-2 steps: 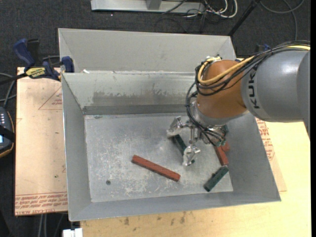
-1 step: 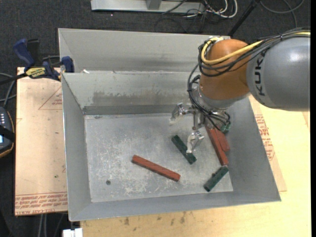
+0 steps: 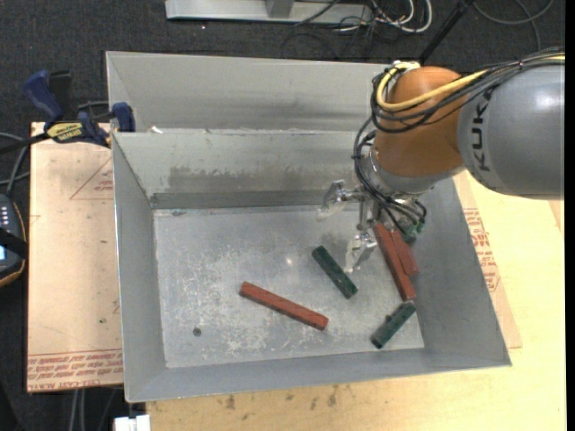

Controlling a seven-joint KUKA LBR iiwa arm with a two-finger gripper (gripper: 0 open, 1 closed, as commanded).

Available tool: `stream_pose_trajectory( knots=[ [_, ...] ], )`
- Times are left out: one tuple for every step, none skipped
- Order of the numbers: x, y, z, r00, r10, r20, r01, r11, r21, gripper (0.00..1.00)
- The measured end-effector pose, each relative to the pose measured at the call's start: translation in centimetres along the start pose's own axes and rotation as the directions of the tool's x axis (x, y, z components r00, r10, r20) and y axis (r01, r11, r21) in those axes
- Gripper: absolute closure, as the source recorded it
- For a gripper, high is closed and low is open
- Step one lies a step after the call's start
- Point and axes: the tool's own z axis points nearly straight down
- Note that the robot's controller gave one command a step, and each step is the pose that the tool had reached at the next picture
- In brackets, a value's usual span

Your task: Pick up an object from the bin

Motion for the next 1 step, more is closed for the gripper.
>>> stream_pose_trajectory(
  knots=[
    [1.34,-1.64,4.00,0.967,-0.254,0.000,0.254,0.967,0.000,0.00]
  ],
)
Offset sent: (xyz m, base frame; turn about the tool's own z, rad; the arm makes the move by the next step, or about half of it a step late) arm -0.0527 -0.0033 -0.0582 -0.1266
